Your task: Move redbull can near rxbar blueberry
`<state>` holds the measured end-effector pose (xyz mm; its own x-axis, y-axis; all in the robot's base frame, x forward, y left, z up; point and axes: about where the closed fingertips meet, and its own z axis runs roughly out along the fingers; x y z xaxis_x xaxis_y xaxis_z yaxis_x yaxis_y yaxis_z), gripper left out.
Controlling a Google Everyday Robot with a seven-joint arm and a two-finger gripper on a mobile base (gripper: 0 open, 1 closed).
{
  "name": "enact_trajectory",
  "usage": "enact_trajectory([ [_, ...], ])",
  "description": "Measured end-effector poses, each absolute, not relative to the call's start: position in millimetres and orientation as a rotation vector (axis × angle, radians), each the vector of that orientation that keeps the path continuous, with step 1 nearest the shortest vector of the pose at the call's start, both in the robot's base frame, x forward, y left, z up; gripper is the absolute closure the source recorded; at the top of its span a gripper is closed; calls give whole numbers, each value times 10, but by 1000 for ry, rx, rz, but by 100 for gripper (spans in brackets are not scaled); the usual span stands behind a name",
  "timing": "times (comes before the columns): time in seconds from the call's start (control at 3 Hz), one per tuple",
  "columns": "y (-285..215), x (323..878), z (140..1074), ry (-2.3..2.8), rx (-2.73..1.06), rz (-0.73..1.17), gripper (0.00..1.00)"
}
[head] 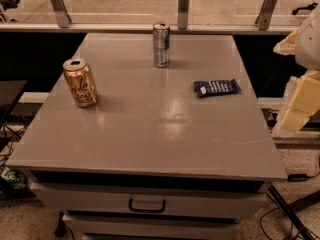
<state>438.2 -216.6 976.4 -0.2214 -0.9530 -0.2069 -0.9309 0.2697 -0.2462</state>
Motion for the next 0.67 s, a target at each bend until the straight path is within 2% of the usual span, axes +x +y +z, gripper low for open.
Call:
enact_trajectory([
  [0.67, -2089, 4503, 9801, 2225, -1724, -69, 0],
])
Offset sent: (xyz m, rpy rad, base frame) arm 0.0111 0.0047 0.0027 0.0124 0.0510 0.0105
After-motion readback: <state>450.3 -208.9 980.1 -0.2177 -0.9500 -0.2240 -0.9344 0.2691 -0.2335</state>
